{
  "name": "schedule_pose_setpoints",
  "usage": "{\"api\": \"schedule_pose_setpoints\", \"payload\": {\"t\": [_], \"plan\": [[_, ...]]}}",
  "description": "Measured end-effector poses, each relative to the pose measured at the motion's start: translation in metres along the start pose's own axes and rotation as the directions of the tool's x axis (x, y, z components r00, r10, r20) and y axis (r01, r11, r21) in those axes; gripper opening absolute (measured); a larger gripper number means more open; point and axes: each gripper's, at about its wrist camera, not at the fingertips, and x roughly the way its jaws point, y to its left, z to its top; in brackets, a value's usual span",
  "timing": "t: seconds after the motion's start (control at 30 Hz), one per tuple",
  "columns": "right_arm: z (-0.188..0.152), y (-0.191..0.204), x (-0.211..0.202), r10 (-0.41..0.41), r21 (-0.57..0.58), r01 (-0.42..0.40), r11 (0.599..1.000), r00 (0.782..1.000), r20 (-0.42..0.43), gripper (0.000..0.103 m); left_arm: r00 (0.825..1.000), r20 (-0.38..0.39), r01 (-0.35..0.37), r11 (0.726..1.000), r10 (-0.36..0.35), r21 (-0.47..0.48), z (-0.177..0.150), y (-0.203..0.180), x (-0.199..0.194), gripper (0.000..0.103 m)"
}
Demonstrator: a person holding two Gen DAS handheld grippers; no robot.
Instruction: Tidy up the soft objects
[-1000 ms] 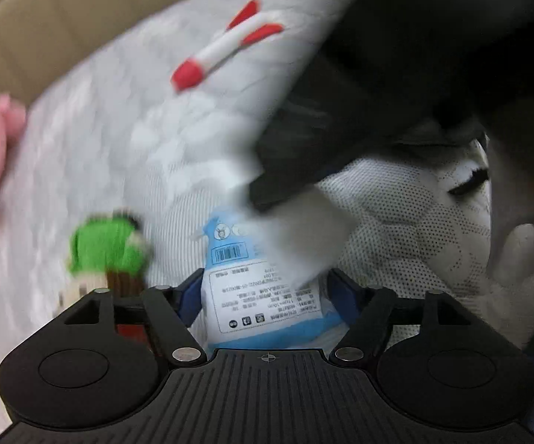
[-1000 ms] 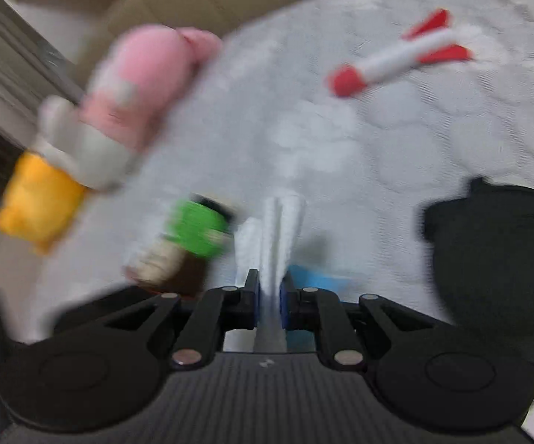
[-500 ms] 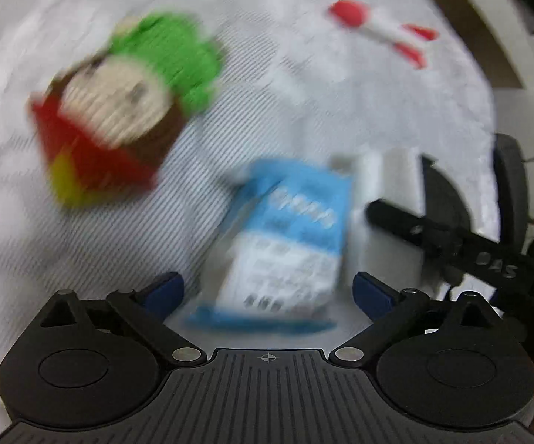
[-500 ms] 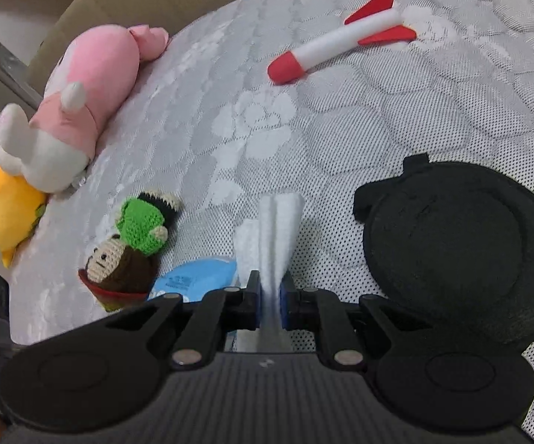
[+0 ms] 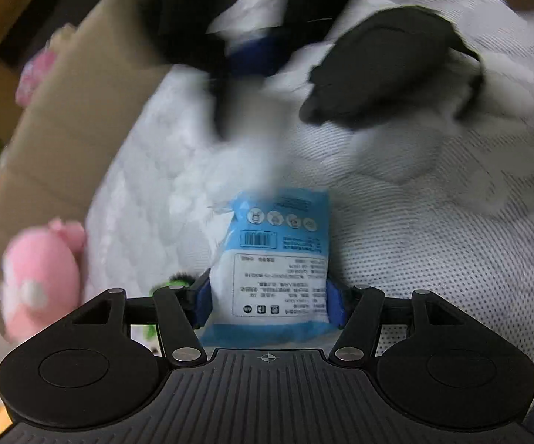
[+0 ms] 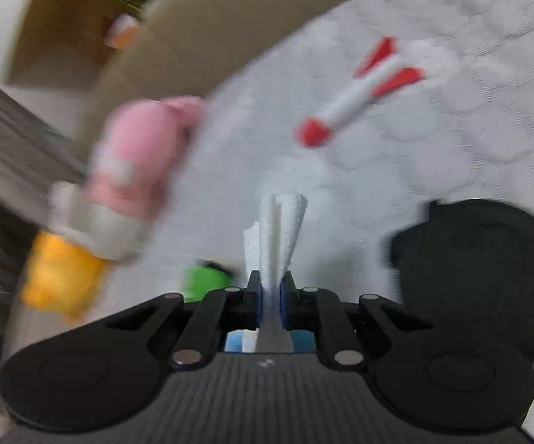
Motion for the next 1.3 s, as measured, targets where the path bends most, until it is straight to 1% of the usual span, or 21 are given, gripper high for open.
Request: {"api": "schedule_pose_setpoints", "payload": {"t": [0.07,0.2,0.27,0.3,0.33,0.4,0.47,0.5,0.53,0.57,0.63,0.67,0.7,0.77,0.83,0.9,0.97,1.03,1.13,1.23,1.3], "plan": [[-0.001,0.007,0.003,0.065,-0.013,-0.066,0.998,0.998,-0.023,0.012,1.0,0.013,-0.002,1.0,0.002,0.022,-0.001,-0.003,-0.002,0.069],[-0.014,0.013,0.024,-0.039,-0.088,0.029,0.996,0.992,-0.123,0.012,0.999,0.007,0.054,0.998,-0.054,-0.029,-0.005,0.005,-0.006,0.075],[-0.014,0.011,0.025,-0.079,-0.093,0.067,0.993,0.988,-0.133,0.009,0.995,0.01,0.101,0.986,-0.1,-0.133,-0.004,0.022,-0.008,0.08],[-0.013,0.009,0.024,-0.087,-0.085,0.076,0.993,0.987,-0.132,0.01,0.992,0.014,0.124,0.973,-0.124,-0.192,-0.004,0.032,-0.009,0.09],[-0.012,0.007,0.023,-0.096,-0.079,0.086,0.993,0.987,-0.131,0.01,0.987,0.021,0.158,0.948,-0.158,-0.277,-0.006,0.046,-0.009,0.094],[-0.012,0.005,0.022,-0.116,-0.074,0.107,0.992,0.985,-0.131,0.01,0.966,0.043,0.242,0.844,-0.253,-0.478,-0.02,0.079,-0.004,0.095],[-0.012,0.004,0.022,-0.119,-0.07,0.11,0.992,0.983,-0.137,0.01,0.932,0.081,0.317,0.688,-0.353,-0.653,-0.036,0.11,0.007,0.095],[-0.012,0.005,0.022,-0.122,-0.075,0.113,0.991,0.983,-0.138,0.01,0.907,0.106,0.351,0.592,-0.408,-0.725,-0.047,0.123,0.016,0.095],[-0.012,0.005,0.022,-0.127,-0.082,0.116,0.99,0.982,-0.138,0.01,0.884,0.127,0.374,0.518,-0.45,-0.769,-0.053,0.129,0.027,0.095],[-0.013,0.006,0.022,-0.13,-0.086,0.119,0.989,0.982,-0.138,0.01,0.877,0.13,0.381,0.504,-0.463,-0.775,-0.052,0.126,0.031,0.095],[-0.012,0.007,0.021,-0.14,-0.089,0.129,0.988,0.981,-0.135,0.01,0.878,0.119,0.382,0.528,-0.464,-0.758,-0.049,0.115,0.032,0.095],[-0.012,0.008,0.02,-0.155,-0.1,0.143,0.985,0.98,-0.124,0.01,0.887,0.111,0.379,0.568,-0.449,-0.73,-0.045,0.108,0.028,0.091],[-0.012,0.008,0.019,-0.169,-0.111,0.157,0.981,0.979,-0.113,0.01,0.9,0.104,0.372,0.623,-0.423,-0.688,-0.038,0.099,0.023,0.078],[-0.012,0.011,0.014,-0.2,-0.14,0.188,0.972,0.977,-0.08,0.013,0.924,0.095,0.35,0.723,-0.37,-0.595,-0.025,0.082,0.011,0.065],[-0.012,0.013,0.009,-0.199,-0.151,0.19,0.97,0.979,-0.048,0.013,0.951,0.082,0.298,0.821,-0.296,-0.487,-0.011,0.061,0.006,0.063],[-0.01,0.011,0.005,-0.1,-0.104,0.093,0.99,0.993,-0.061,0.013,0.962,0.077,0.27,0.881,-0.261,-0.389,-0.006,0.044,0.002,0.06],[-0.009,0.009,0.006,0.006,-0.051,-0.011,0.999,0.995,-0.102,0.013,0.959,0.068,0.28,0.897,-0.274,-0.342,-0.006,0.034,0.001,0.055],[-0.012,0.009,0.011,0.014,-0.039,-0.02,0.999,0.991,-0.136,0.012,0.956,0.058,0.29,0.901,-0.287,-0.324,-0.006,0.028,0.001,0.053],[-0.012,0.006,0.014,-0.079,-0.062,0.071,0.996,0.989,-0.129,0.009,0.97,0.054,0.243,0.929,-0.237,-0.278,-0.005,0.02,-0.002,0.053],[-0.009,0.006,0.009,-0.155,-0.094,0.148,0.985,0.985,-0.075,0.012,0.995,0.076,0.075,0.991,-0.067,-0.107,-0.004,0.0,-0.009,0.053],[-0.008,0.008,0.006,-0.206,-0.131,0.199,0.971,0.978,-0.039,0.012,0.995,0.085,-0.054,0.999,0.054,-0.003,-0.006,-0.012,-0.007,0.052]]}}
